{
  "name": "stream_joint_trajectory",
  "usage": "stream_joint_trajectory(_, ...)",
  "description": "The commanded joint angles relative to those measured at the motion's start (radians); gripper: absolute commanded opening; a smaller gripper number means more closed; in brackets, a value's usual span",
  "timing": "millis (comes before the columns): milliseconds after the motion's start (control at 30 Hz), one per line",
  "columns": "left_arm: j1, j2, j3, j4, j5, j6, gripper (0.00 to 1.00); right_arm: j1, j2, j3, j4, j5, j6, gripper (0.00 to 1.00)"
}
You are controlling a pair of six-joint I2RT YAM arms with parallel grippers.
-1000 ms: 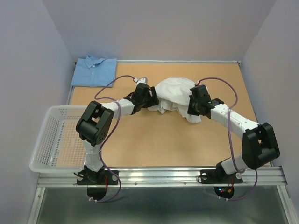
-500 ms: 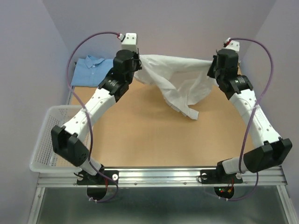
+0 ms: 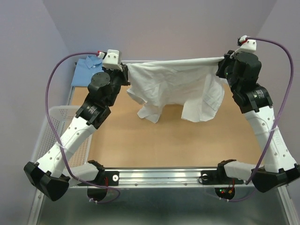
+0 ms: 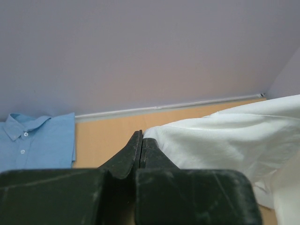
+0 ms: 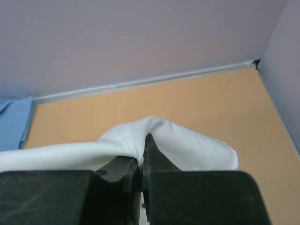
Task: Fold and stack the long sleeve shirts
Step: Flatten the shirt out
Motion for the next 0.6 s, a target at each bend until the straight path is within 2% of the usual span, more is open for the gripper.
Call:
stream_joint_trajectory(0,0.029,-0.025,-0.081,-0.003,-0.021,-0.041,0.0,-0.027,-0.003,-0.105,0.012,-0.016,-0.011,0.03)
stream_joint_trajectory(167,0.062,0.128,-0.02,-0.01,-0.061,-0.083,0.0,-0.028,0.13,-0.056,0.019,0.017,-0.005,0.01)
stream_joint_trajectory(233,0.116,0.196,0.101,-0.016,-0.043,-0.092,0.0,-0.027,0.185,0.038,0.028,0.045,-0.019,0.0)
stream_joint_trajectory(333,0.177,0.338,0.36,-0.078,-0.011,-0.101,0.0,-0.031,0.302,0.235,0.026,0.093,-0.051,0.01)
stream_joint_trajectory(367,0.182,0.395,0.493,-0.104,-0.007,-0.093,0.0,-0.029,0.337,0.282,0.026,0.1,-0.069,0.01)
stream_joint_trajectory(467,0.184,0.422,0.623,-0.134,0.023,-0.051,0.0,-0.029,0.342,0.428,0.028,0.071,-0.086,0.01)
stream_joint_trajectory(533,0.184,0.356,0.597,-0.073,0.063,-0.034,0.0,-0.029,0.313,0.427,0.028,0.01,-0.086,0.0)
stream_joint_trajectory(567,0.184,0.324,0.512,-0.041,0.08,-0.031,0.0,-0.029,0.287,0.404,0.034,-0.018,-0.083,0.01)
